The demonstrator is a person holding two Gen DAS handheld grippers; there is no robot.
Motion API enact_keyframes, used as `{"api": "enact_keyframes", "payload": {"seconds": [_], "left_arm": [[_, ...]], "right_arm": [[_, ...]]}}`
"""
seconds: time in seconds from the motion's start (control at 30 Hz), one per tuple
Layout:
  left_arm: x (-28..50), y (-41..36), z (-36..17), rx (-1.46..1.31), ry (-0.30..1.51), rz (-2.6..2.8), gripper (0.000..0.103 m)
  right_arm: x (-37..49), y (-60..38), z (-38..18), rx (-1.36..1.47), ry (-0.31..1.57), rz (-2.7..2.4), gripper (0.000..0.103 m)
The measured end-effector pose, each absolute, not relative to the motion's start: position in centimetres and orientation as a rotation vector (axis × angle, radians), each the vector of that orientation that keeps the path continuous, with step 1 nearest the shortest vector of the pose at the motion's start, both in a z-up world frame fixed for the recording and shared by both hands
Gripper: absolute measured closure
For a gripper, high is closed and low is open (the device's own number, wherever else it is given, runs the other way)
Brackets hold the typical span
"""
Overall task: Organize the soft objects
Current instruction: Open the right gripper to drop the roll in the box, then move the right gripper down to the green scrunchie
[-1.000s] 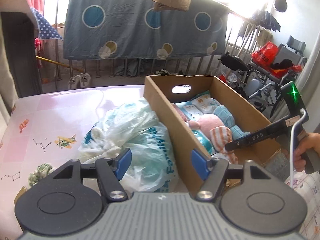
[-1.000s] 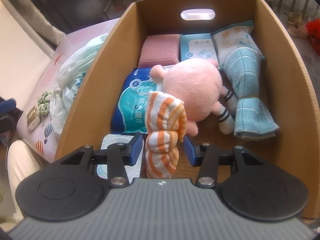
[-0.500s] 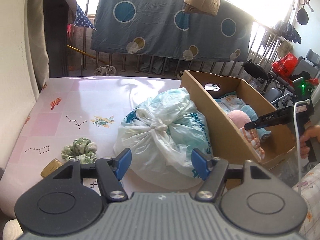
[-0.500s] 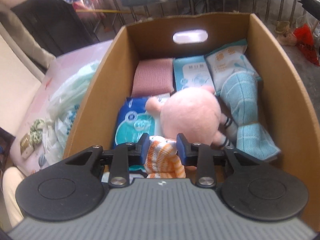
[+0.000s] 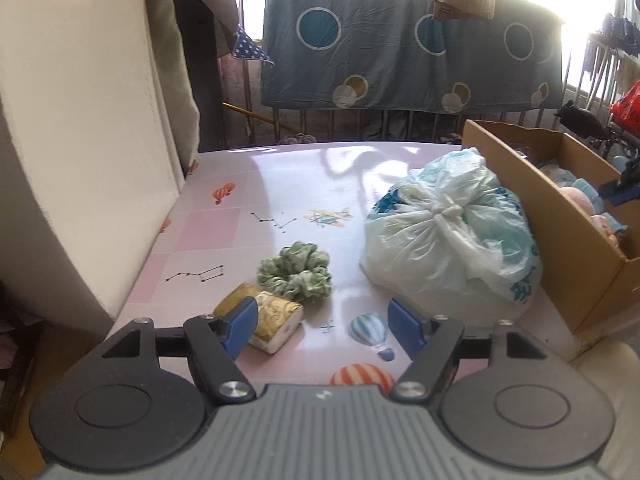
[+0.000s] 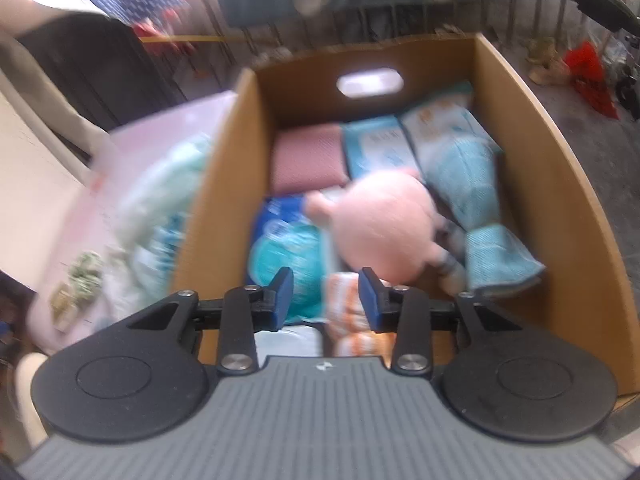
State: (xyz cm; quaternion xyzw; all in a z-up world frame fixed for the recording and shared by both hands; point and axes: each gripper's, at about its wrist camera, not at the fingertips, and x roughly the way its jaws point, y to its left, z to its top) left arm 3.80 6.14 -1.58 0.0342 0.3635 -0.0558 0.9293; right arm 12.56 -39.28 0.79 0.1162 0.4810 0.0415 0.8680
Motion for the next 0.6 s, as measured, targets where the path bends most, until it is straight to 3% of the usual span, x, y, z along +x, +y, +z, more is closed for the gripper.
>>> {"api": "enact_keyframes", "payload": {"seconds": [0.23, 0.6], "left_arm": [[3.1, 8.5, -2.5, 0.126, 0.741, -0.030, 0.030], [6.6, 9.8, -5.6, 0.123, 0.798, 0.025, 0.029]], "right_arm": [[11.8, -31.6, 4.1, 0.412, 0.896, 0.383, 0.056], [19.1, -12.3, -0.5, 0.422, 1.125, 0.757, 0.051]]}}
